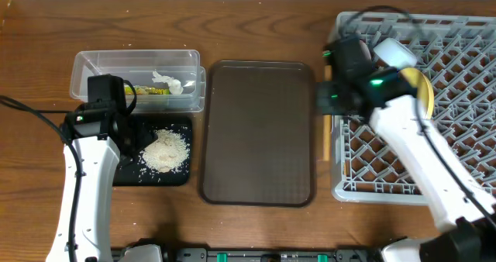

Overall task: Sort waste into correct bins and load items into the dishwasher rack
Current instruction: 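Carry the second chopstick to the rack and insert it beside the first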

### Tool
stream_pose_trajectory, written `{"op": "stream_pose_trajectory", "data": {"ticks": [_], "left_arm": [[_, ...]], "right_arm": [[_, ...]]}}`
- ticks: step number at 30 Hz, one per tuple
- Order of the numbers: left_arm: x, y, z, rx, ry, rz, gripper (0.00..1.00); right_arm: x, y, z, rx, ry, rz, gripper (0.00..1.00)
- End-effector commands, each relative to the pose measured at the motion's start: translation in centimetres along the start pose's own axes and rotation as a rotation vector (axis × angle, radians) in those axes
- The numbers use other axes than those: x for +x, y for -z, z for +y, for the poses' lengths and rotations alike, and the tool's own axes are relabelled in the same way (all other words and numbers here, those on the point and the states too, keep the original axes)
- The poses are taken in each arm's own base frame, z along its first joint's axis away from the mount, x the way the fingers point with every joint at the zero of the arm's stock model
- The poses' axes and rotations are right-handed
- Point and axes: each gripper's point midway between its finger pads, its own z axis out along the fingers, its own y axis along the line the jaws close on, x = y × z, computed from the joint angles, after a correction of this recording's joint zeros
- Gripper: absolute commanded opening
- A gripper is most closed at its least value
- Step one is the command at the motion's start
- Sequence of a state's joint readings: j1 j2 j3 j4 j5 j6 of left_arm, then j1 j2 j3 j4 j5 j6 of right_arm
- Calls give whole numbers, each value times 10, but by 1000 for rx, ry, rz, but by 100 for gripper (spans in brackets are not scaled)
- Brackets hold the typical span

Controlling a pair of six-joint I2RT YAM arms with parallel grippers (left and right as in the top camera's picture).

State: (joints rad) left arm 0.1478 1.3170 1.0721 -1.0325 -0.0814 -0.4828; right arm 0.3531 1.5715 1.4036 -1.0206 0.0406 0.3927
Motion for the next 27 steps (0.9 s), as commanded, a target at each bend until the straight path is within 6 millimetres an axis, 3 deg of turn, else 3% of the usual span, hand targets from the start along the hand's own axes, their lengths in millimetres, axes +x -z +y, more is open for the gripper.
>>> {"op": "stream_pose_trajectory", "data": {"ticks": [1,6,11,20,27], "left_arm": [[-2,3,2,0,15,-12,78],[-2,3,2,0,15,-12,78],[-2,3,2,0,15,-12,78],[-2,3,2,0,15,-12,78],[-2,3,1,1,14,-12,78]], "right_arm": [[-2,8,-30,43,6,15,1],[15,5,-63,94,-4,102,1],[31,-5,-79,113,37,165,1],[62,-53,-75,54,35,200,1],[57,-66,-71,25,36,149,12]]}}
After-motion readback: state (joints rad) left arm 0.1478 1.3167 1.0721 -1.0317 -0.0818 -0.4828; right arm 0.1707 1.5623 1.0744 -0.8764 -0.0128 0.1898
